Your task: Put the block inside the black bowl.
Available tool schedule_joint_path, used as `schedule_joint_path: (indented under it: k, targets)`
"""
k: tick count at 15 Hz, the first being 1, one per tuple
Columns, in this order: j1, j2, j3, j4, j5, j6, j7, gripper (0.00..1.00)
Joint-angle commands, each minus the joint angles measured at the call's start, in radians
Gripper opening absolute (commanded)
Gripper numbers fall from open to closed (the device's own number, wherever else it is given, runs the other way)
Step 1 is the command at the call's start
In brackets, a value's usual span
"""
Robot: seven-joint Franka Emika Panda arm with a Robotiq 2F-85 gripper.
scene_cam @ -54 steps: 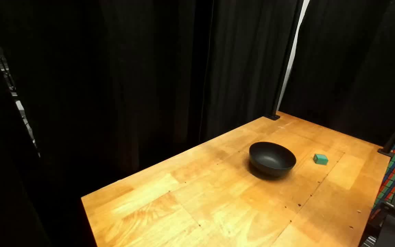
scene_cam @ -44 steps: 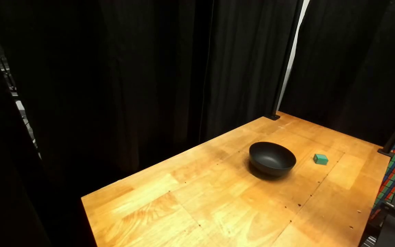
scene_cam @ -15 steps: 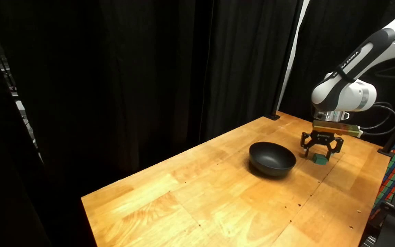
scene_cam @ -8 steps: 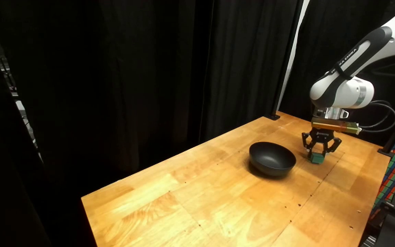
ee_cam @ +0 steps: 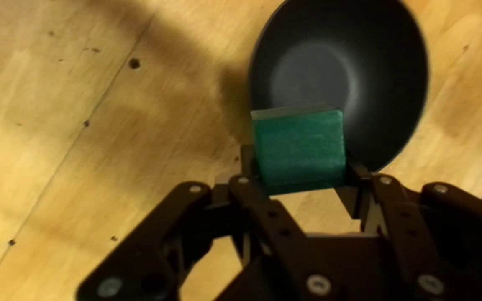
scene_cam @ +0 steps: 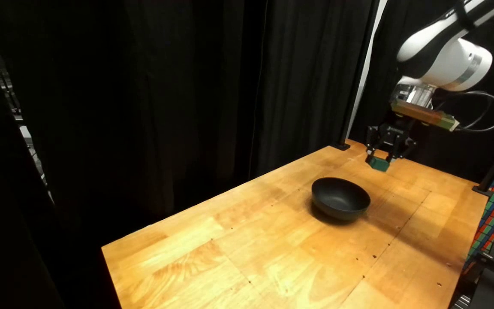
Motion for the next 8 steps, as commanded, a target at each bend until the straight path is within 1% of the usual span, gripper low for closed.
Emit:
schedule_joint_path:
  k: [1, 3, 4, 5, 8]
  targets:
    - [0.058, -0.115, 0.042, -0.080, 0.098, 0.004, -0.079, 0.73]
    - [0.087, -0.140, 0.057, -0.088, 0.135, -0.033, -0.092, 0.87]
    - [0.094, -0.153, 0.057, -0.088, 0.135, -0.067, -0.083, 0.96]
    - [0.100, -0.165, 0.055, -0.085, 0.132, -0.104, -0.077, 0.99]
    - [0.100, -0.216, 0.041, -0.100, 0.128, -0.194, -0.080, 1.00]
